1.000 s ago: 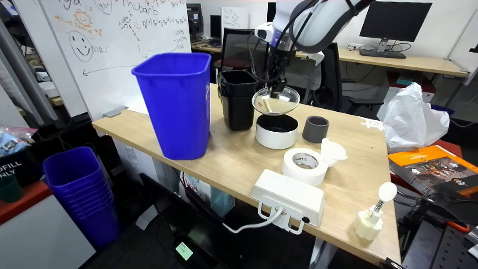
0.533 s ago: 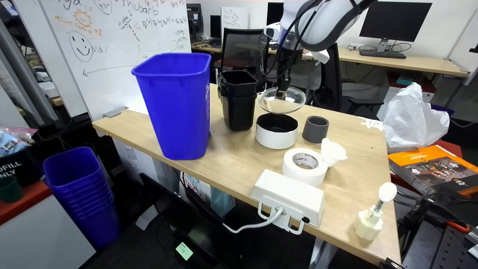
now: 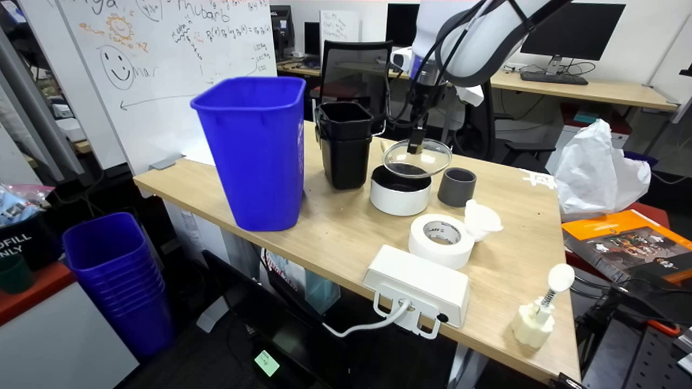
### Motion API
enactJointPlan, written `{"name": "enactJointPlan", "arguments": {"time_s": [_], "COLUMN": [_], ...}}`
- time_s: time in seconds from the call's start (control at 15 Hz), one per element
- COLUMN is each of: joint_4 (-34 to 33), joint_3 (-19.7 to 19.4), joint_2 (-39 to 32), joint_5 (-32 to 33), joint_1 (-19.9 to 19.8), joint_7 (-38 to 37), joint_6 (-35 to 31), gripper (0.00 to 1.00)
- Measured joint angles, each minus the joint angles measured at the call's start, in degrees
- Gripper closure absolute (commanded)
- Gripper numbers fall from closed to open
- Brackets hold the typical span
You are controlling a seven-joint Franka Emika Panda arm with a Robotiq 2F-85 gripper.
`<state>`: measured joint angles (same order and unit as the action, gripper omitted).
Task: Pick up the lid and put it on the pot
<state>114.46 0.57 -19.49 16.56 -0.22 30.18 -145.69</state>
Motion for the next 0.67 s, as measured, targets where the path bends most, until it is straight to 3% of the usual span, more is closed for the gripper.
{"name": "enactJointPlan", "arguments": {"time_s": [0.67], "joint_4": [3.04], "joint_3": [-1.53], "joint_2": [-1.78], "joint_5": [3.87], "joint_1": [0.01], "joint_7": [-7.16], "joint_6": [-5.5], "gripper": [0.83]}}
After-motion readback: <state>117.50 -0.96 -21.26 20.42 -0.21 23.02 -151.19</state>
